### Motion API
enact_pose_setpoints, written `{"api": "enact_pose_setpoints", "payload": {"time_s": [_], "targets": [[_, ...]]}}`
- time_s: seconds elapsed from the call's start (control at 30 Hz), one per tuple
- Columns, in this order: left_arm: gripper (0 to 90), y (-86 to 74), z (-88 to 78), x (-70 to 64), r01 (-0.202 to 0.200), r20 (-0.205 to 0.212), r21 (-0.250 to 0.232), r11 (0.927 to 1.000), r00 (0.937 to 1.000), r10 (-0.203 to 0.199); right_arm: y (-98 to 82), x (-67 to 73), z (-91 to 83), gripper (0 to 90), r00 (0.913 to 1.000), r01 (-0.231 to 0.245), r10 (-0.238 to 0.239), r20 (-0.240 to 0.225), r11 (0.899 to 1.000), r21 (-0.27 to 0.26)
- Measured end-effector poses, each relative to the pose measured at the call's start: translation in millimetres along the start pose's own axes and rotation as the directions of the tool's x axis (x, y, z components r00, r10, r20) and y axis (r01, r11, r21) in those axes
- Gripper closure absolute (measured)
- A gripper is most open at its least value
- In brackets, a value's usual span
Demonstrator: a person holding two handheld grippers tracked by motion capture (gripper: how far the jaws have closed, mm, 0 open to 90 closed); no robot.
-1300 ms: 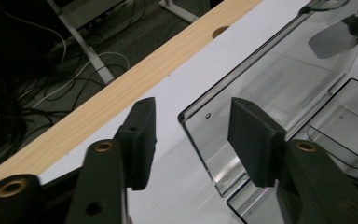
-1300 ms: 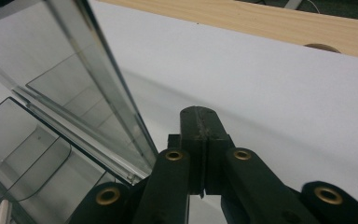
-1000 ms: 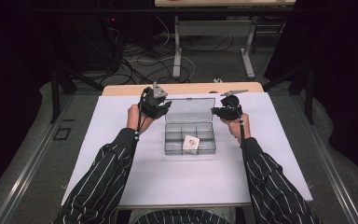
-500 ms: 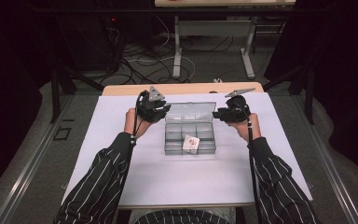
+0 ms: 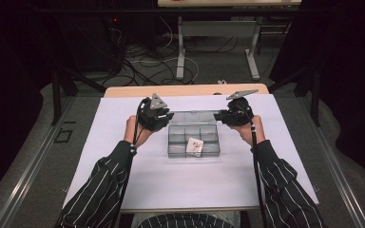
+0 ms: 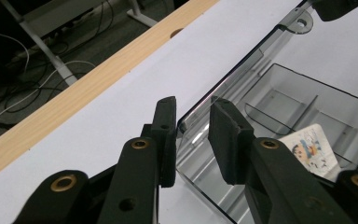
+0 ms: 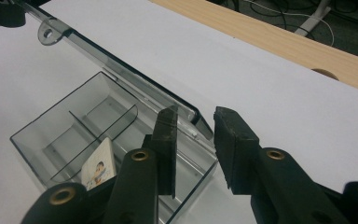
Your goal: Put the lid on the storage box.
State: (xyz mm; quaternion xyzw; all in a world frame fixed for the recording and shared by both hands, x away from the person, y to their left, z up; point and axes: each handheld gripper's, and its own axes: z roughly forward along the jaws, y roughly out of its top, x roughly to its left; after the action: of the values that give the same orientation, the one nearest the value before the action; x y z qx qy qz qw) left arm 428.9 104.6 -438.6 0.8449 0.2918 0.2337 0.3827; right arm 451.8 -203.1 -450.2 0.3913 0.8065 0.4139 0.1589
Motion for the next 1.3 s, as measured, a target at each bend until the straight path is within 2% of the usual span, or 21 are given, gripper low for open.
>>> {"api": "enact_pose_setpoints", "payload": {"time_s": [0.03, 0.07, 0.2, 0.37, 0.43, 0.67, 1.03, 1.13, 1.17, 1.23, 1.3], "targets": [[71.6, -1.6, -1.2, -1.1, -0.008, 0.005, 0.004, 1.0000, 1.0000, 0.008, -1.1, 1.5, -1.2, 70.4, 1.0000, 0.001, -0.001, -0.002, 1.000, 0.006], [71.1, -3.9, -2.7, -3.7, 0.003, 0.016, 0.009, 1.0000, 0.9999, -0.003, -2.5, 2.2, -2.0, 70.4, 0.9998, 0.019, -0.019, -0.001, 1.000, 0.002], [68.4, -14.6, -6.3, -12.2, 0.003, 0.035, 0.013, 0.9999, 0.9994, -0.004, -10.7, 10.0, -7.2, 68.5, 0.9994, 0.033, -0.033, -0.006, 0.999, 0.010], [64.8, -29.4, -9.3, -23.6, -0.003, 0.039, 0.012, 0.9999, 0.9992, 0.002, -24.8, 21.1, -10.4, 65.6, 0.9987, 0.052, -0.052, -0.002, 0.998, 0.034], [64.0, -35.4, -10.4, -28.0, 0.010, 0.044, 0.008, 0.9999, 0.9990, -0.010, -29.1, 24.2, -11.1, 64.6, 0.9984, 0.057, -0.057, 0.002, 0.997, 0.043], [61.3, -49.7, -11.3, -38.9, -0.002, 0.065, 0.019, 0.9998, 0.9979, 0.001, -44.6, 32.0, -12.3, 59.3, 0.9985, 0.054, -0.054, -0.002, 0.996, 0.071], [58.9, -67.7, -5.6, -50.0, -0.009, 0.099, 0.093, 0.9956, 0.9951, -0.001, -65.1, 41.0, -10.7, 54.1, 0.9980, 0.063, -0.061, -0.018, 0.990, 0.129], [58.4, -69.8, -2.6, -51.1, -0.013, 0.109, 0.111, 0.9937, 0.9941, 0.001, -68.7, 41.1, -11.1, 52.6, 0.9973, 0.071, -0.066, -0.034, 0.983, 0.169], [58.0, -69.7, -2.0, -51.4, -0.017, 0.114, 0.120, 0.9926, 0.9935, 0.003, -70.7, 41.3, -9.9, 52.4, 0.9975, 0.070, -0.067, -0.022, 0.985, 0.159], [56.9, -70.3, -0.2, -51.7, -0.016, 0.125, 0.137, 0.9904, 0.9921, -0.001, -73.0, 40.6, -10.0, 51.3, 0.9968, 0.076, -0.071, -0.035, 0.980, 0.185], [55.9, -71.6, 1.7, -52.0, -0.022, 0.136, 0.164, 0.9862, 0.9907, 0.000, -76.0, 40.2, -8.5, 50.9, 0.9974, 0.071, -0.068, -0.027, 0.982, 0.174]]}}
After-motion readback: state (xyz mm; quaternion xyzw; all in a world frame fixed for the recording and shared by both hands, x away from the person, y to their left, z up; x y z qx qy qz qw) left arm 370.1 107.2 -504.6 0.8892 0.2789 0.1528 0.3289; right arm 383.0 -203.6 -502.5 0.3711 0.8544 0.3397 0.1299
